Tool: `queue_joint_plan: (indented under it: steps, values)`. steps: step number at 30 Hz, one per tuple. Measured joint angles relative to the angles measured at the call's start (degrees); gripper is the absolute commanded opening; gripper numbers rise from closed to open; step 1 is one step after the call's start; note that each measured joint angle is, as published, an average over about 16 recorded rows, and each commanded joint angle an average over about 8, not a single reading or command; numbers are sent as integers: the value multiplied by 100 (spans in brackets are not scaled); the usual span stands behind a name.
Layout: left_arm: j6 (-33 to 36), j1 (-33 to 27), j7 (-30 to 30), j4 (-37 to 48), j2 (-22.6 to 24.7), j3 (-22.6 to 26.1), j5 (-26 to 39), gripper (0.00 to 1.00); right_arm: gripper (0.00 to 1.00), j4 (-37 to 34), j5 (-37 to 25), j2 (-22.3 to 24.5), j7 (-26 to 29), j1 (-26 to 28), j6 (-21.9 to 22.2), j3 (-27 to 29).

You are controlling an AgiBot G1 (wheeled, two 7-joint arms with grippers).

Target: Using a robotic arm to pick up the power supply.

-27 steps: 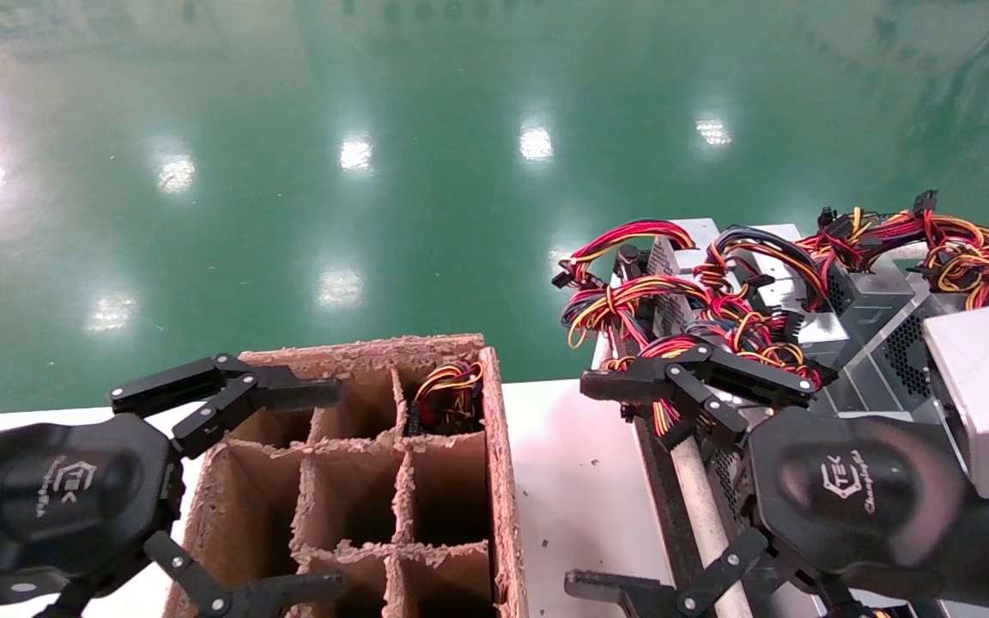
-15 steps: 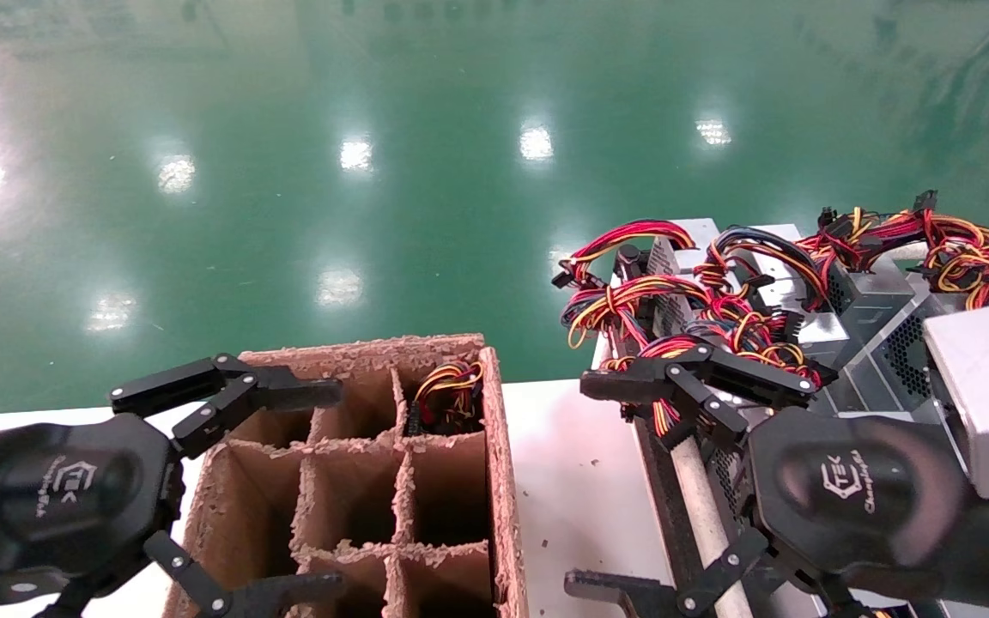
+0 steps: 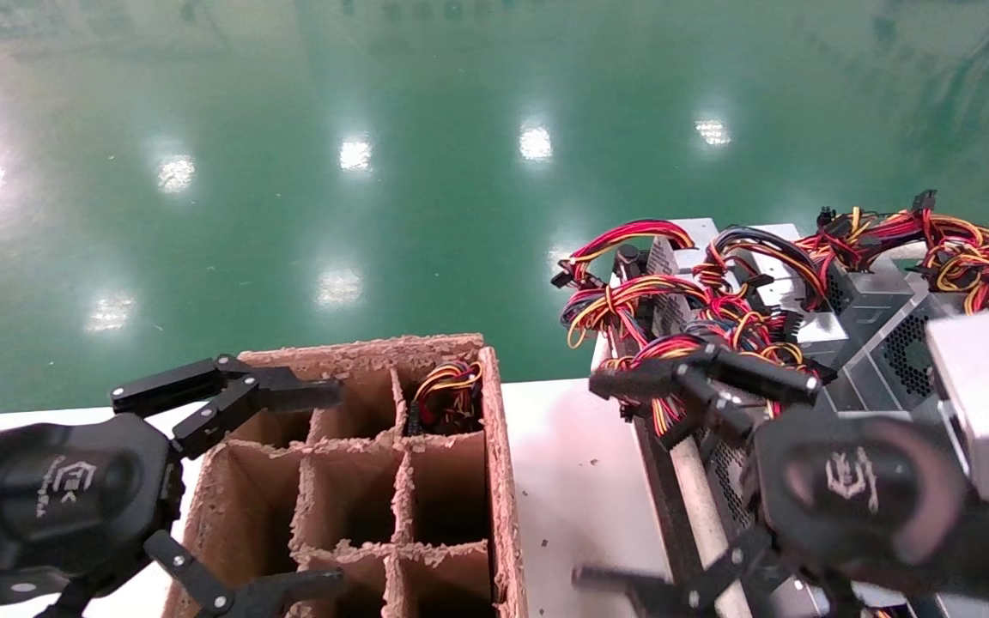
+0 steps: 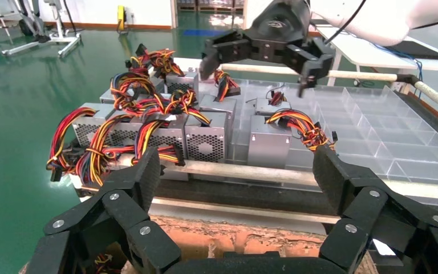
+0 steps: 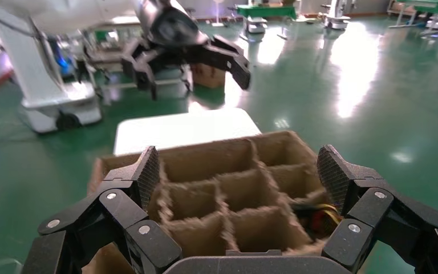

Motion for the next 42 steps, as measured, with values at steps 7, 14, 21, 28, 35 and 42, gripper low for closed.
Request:
queue_joint_plan:
  steps: [7,14,21,28,35,42]
  values:
    - [0,-1,0,1,0,1,0,0,100,-566,-705,-351,-400,741,-205,-369]
    - [1,-1,1,1,0,1,0,0,100,-1655,-1653,-1069,-969,1778,-295,-1001]
    - [0,-1,1,1,0,2,-1,0,78,-3056,-2501,-1975,-1688,2632,-104,-1570]
    - [0,-1,1,1,0,2,-1,0,5,-4367,-3078,-2801,-2398,3148,117,-1921]
    - [0,-1,1,1,-1,3,-1,0,0,-5356,-3397,-3348,-3010,3512,251,-2119]
    - [0,-2,2,1,-1,3,-2,0,0,-6037,-3506,-3616,-3475,3768,288,-2182]
